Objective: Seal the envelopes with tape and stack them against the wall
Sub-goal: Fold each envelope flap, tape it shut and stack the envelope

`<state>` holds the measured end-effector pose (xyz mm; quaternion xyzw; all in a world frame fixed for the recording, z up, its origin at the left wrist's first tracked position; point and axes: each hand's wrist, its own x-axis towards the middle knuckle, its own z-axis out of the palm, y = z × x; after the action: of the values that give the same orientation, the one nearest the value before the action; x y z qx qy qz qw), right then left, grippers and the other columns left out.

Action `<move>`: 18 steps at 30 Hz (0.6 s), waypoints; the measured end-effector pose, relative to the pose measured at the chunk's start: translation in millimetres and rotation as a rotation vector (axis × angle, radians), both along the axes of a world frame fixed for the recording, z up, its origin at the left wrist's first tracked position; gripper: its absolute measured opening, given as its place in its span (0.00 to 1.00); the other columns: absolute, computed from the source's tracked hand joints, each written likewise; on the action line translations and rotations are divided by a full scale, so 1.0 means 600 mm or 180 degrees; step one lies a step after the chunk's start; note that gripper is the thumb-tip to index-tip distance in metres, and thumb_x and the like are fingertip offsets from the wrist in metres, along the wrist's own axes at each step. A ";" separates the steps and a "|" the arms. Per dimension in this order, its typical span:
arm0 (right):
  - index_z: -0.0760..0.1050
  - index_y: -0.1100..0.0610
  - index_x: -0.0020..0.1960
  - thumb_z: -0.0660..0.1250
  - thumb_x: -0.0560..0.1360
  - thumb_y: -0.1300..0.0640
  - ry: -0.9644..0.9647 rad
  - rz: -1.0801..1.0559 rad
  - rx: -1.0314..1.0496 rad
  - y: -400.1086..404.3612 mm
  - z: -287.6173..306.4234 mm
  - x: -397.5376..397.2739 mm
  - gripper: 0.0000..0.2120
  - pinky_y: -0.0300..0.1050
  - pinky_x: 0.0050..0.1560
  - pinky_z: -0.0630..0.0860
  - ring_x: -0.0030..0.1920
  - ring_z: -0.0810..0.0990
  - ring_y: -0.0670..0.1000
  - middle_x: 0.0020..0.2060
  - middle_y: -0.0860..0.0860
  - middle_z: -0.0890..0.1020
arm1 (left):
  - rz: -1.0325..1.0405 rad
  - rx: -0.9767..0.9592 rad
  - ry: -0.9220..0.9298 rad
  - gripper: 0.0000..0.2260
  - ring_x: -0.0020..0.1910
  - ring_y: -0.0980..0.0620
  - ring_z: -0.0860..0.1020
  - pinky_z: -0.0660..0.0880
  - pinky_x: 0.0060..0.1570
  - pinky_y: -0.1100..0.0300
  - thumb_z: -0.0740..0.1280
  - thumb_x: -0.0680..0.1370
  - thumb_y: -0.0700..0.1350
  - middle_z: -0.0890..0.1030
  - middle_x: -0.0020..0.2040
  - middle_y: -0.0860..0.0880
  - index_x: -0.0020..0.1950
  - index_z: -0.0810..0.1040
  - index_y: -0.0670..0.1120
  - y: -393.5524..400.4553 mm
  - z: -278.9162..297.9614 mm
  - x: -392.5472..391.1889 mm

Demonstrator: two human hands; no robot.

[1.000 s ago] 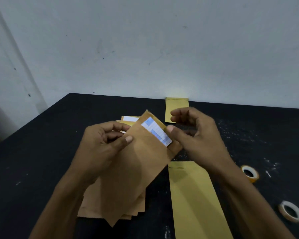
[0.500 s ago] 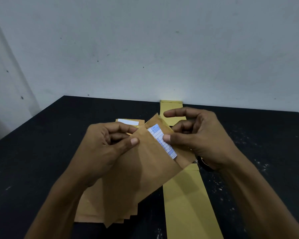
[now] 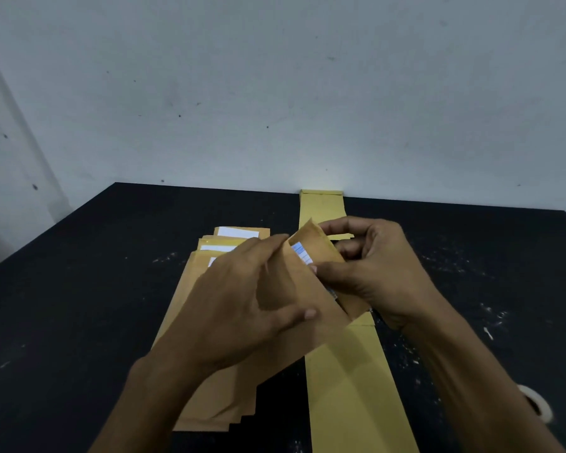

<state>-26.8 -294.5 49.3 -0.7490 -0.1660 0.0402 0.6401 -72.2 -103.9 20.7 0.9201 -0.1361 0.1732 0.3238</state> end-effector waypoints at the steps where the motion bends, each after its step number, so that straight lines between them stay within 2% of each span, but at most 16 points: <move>1: 0.79 0.55 0.54 0.75 0.69 0.73 -0.0005 -0.0013 0.0004 -0.001 -0.001 0.000 0.19 0.53 0.38 0.83 0.34 0.86 0.56 0.36 0.57 0.86 | -0.0026 -0.0165 -0.0030 0.37 0.59 0.63 0.75 0.75 0.58 0.64 0.69 0.66 0.67 0.77 0.61 0.63 0.72 0.72 0.54 0.001 0.000 0.002; 2: 0.79 0.54 0.54 0.74 0.69 0.72 -0.0008 -0.0010 0.0009 -0.003 -0.002 0.000 0.19 0.55 0.38 0.83 0.34 0.85 0.56 0.36 0.57 0.86 | -0.0047 -0.0360 -0.0046 0.31 0.58 0.65 0.76 0.75 0.56 0.68 0.70 0.69 0.63 0.77 0.59 0.65 0.70 0.74 0.54 0.004 0.000 0.005; 4: 0.77 0.53 0.57 0.74 0.71 0.71 -0.0038 0.0028 0.0102 -0.008 -0.004 -0.001 0.21 0.57 0.36 0.83 0.35 0.85 0.56 0.37 0.58 0.86 | -0.0079 -0.0667 -0.0134 0.22 0.55 0.65 0.79 0.76 0.54 0.68 0.69 0.72 0.55 0.80 0.55 0.65 0.65 0.78 0.51 0.010 0.001 0.010; 6: 0.74 0.53 0.58 0.74 0.72 0.69 -0.0153 0.0057 0.0291 -0.015 -0.006 -0.004 0.20 0.52 0.36 0.82 0.38 0.85 0.55 0.41 0.55 0.86 | -0.0097 -0.0838 -0.0301 0.17 0.52 0.63 0.81 0.78 0.52 0.65 0.69 0.74 0.50 0.83 0.53 0.60 0.61 0.81 0.48 0.015 0.002 0.014; 8: 0.76 0.54 0.53 0.75 0.72 0.66 -0.0475 0.0042 0.0248 -0.021 -0.009 -0.009 0.15 0.48 0.40 0.82 0.43 0.84 0.51 0.45 0.50 0.84 | -0.0118 -0.0970 -0.0428 0.15 0.52 0.63 0.82 0.79 0.51 0.67 0.69 0.74 0.48 0.83 0.53 0.58 0.60 0.82 0.47 0.017 0.003 0.014; 10: 0.79 0.54 0.49 0.77 0.70 0.61 -0.0782 -0.0023 -0.0157 -0.023 -0.014 -0.013 0.10 0.50 0.44 0.83 0.47 0.83 0.48 0.47 0.48 0.83 | -0.0179 -0.1006 -0.0509 0.13 0.52 0.63 0.81 0.78 0.50 0.69 0.70 0.74 0.47 0.83 0.52 0.59 0.59 0.80 0.50 0.015 0.004 0.013; 13: 0.82 0.50 0.50 0.79 0.65 0.48 -0.0767 -0.0171 -0.0681 -0.018 -0.020 -0.015 0.16 0.52 0.46 0.84 0.53 0.81 0.46 0.49 0.44 0.83 | -0.0274 -0.0931 -0.0625 0.13 0.53 0.63 0.81 0.77 0.50 0.71 0.68 0.75 0.52 0.82 0.53 0.61 0.59 0.79 0.52 0.011 0.005 0.011; 15: 0.81 0.48 0.50 0.81 0.60 0.46 -0.0736 -0.0290 -0.0705 -0.017 -0.022 -0.013 0.20 0.50 0.45 0.84 0.51 0.82 0.45 0.48 0.43 0.83 | -0.0312 -0.0960 -0.0653 0.14 0.53 0.62 0.81 0.77 0.49 0.71 0.66 0.75 0.53 0.82 0.53 0.59 0.59 0.79 0.52 0.008 0.006 0.009; 18: 0.82 0.51 0.45 0.83 0.58 0.48 -0.0763 -0.0321 -0.0703 -0.016 -0.018 -0.009 0.19 0.51 0.40 0.84 0.44 0.83 0.48 0.42 0.47 0.84 | -0.0359 -0.0941 -0.0770 0.11 0.52 0.62 0.81 0.78 0.47 0.70 0.67 0.75 0.51 0.83 0.50 0.60 0.57 0.79 0.55 0.004 0.013 0.006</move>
<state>-32.3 -304.4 38.3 -0.8216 -0.1980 -0.0637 0.5308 -68.9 -101.3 28.4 0.8259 -0.1984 0.2822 0.4459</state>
